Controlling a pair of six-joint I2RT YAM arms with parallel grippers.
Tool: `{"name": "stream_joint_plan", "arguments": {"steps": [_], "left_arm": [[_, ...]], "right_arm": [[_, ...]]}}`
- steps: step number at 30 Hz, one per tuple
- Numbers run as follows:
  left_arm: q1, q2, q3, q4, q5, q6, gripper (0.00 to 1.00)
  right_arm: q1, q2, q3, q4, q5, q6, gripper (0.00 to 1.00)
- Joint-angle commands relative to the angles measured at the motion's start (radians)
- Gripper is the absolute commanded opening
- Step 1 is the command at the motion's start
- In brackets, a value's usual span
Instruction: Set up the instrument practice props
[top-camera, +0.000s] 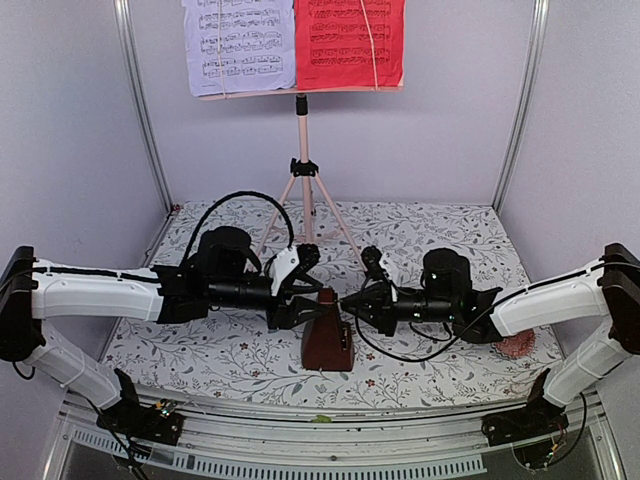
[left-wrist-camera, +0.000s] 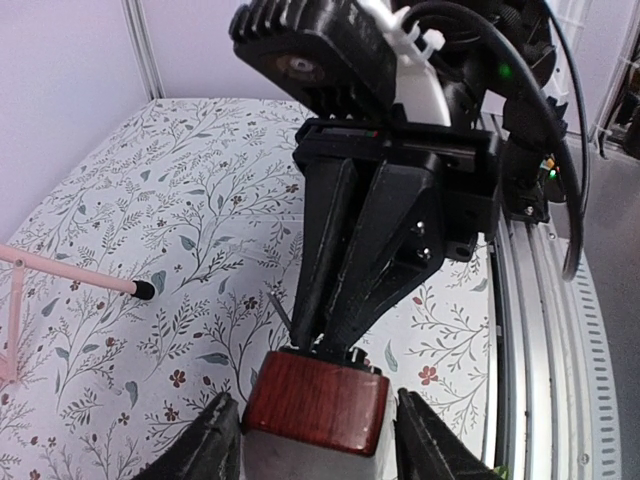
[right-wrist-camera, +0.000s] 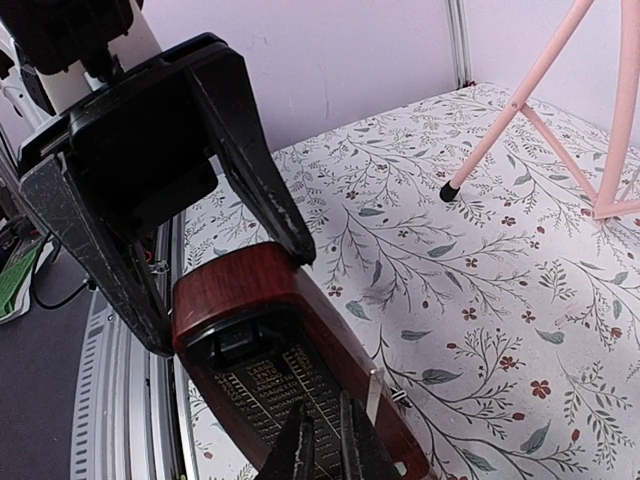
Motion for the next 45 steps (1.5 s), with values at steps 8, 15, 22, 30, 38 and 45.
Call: {"name": "stream_joint_plan", "arguments": {"steps": [8, 15, 22, 30, 38, 45], "left_arm": [[-0.014, -0.004, 0.023, -0.011, 0.010, 0.016, 0.52], [-0.015, -0.006, 0.027, -0.017, 0.009, 0.015, 0.52], [-0.015, -0.018, 0.025, -0.022, 0.005, 0.015, 0.52], [-0.016, -0.041, 0.022, -0.029, -0.002, 0.015, 0.53], [-0.016, -0.068, 0.018, -0.010, -0.002, 0.008, 0.55], [-0.016, -0.102, 0.015, 0.030, 0.003, -0.012, 0.60]], "right_arm": [[-0.070, 0.105, 0.075, -0.007, 0.000, 0.060, 0.16], [-0.142, 0.199, 0.151, -0.025, -0.013, 0.105, 0.16], [-0.220, 0.277, 0.237, -0.067, -0.023, 0.133, 0.17], [-0.275, 0.305, 0.331, -0.136, -0.033, 0.137, 0.18], [-0.286, 0.210, 0.335, -0.177, 0.010, 0.115, 0.52], [-0.288, 0.091, 0.295, -0.191, 0.066, 0.108, 0.98]]}}
